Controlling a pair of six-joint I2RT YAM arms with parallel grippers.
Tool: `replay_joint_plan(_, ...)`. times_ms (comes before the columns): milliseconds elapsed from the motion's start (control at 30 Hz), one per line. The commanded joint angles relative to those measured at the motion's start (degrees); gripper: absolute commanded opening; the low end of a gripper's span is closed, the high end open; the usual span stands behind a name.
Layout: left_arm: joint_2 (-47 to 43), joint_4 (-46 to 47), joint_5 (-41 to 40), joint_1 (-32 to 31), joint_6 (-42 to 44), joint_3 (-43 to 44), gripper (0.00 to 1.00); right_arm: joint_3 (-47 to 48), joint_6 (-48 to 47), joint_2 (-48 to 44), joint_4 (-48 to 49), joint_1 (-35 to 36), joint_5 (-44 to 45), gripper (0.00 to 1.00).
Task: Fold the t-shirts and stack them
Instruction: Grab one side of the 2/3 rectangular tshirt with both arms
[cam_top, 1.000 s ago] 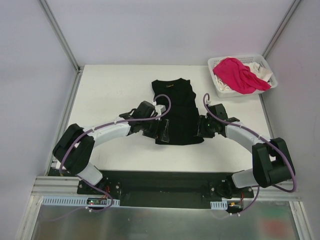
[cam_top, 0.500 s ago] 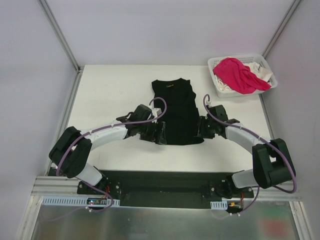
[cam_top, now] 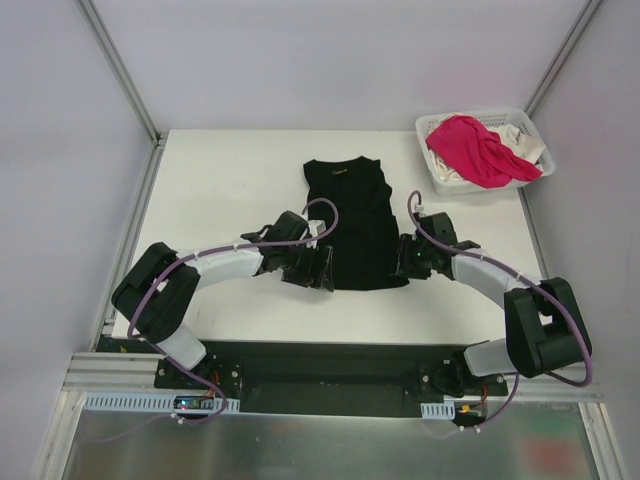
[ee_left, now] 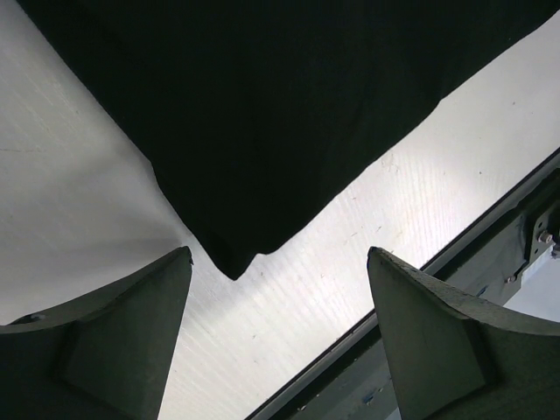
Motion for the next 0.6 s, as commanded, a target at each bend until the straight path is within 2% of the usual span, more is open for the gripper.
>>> replay_joint_plan(0,0.4,1.6,1.6,0.3,0.7,2.7,0.80,-0.3,0.2,-1.7,-0.3,-1.8,1.7,0.41)
replay_joint_plan(567,0.7,1.5,0.9,0.8,1.2,2.9,0.80,-2.1,0.5,-2.9,-0.7,-4.0,1.1,0.43)
